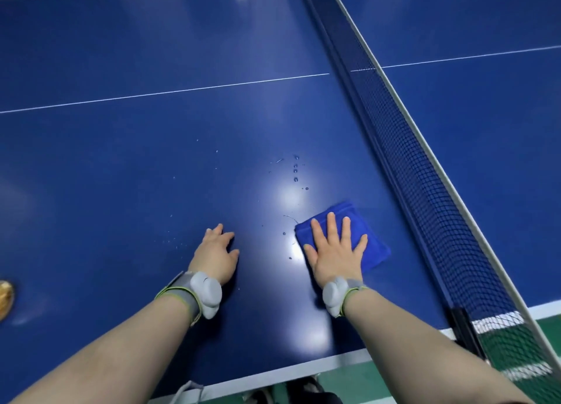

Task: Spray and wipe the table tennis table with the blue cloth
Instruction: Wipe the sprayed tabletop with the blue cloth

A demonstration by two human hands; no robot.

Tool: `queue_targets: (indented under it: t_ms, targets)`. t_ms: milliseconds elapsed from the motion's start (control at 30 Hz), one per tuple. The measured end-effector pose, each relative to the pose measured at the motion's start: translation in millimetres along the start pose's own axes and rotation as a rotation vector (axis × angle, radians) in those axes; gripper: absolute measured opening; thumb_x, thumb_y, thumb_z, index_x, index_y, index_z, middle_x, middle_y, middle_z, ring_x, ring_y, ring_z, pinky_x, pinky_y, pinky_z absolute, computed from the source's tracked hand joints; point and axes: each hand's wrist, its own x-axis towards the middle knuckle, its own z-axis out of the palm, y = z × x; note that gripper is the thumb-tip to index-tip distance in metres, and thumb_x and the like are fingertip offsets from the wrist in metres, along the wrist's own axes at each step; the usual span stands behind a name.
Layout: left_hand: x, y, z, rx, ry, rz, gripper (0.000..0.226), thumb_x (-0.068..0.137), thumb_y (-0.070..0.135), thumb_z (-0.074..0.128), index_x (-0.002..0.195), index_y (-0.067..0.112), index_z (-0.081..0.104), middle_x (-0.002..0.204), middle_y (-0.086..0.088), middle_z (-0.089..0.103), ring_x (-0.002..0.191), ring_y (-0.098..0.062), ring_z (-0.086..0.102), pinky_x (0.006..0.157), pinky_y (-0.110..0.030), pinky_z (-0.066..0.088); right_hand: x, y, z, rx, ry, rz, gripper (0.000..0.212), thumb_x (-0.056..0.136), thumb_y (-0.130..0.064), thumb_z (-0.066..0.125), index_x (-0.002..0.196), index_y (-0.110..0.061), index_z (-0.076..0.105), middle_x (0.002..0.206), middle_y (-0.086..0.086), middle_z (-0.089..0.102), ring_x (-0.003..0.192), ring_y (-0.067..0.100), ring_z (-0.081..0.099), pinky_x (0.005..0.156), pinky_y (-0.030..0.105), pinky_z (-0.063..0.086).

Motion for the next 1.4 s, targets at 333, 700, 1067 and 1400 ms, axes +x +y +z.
queue_targets:
  t_ms: [333,700,1067,1400]
  targets:
    - [13.3,-37.5,-28.5,0.139,-0.064,0.073,0.048,0.099,0.020,0.042,0.146,0.018,0.035,0.159,0.003,0.015,0.144,-0.021,0.023,0.115,-0.031,0.023,-29.5,-109.1,24.4,-0.171,-0.115,-0.437,0.062,0.098,-0.059,0.019,0.154,-0.041,-0.002,0.162,-0.007,-0.019,0.146,0.028,-0.026,0.106,0.064,-0.023]
    - [25.1,-21.9,-35.5,0.236,-0.052,0.002,0.045,0.100,0.020,0.036,0.145,0.018,0.035,0.158,0.005,0.017,0.141,-0.027,0.021,0.111,-0.037,0.028,21.9,-43.4,-6.8,-0.043,-0.056,-0.142,0.059,0.098,-0.061,0.022,0.152,-0.048,0.002,0.162,-0.013,-0.016,0.148,0.024,-0.023,0.113,0.063,-0.014]
    - [62.3,-6.6,-38.3,0.312,0.047,-0.053,0.046,0.098,0.022,0.041,0.144,0.016,0.035,0.159,-0.004,0.013,0.143,-0.029,0.017,0.113,-0.039,0.026,83.8,85.6,-43.7,0.066,0.033,0.299,0.058,0.099,-0.058,0.020,0.154,-0.044,0.004,0.163,-0.010,-0.012,0.149,0.025,-0.016,0.114,0.066,0.000]
    - [81.0,-5.4,-42.6,0.296,0.018,-0.076,0.052,0.095,0.004,0.033,0.145,0.017,0.031,0.160,-0.002,0.007,0.147,-0.027,0.008,0.116,-0.041,0.019,125.8,45.0,-52.4,0.066,0.045,0.310,0.060,0.100,-0.058,0.013,0.155,-0.039,-0.001,0.164,-0.003,-0.014,0.149,0.031,-0.017,0.112,0.070,0.000]
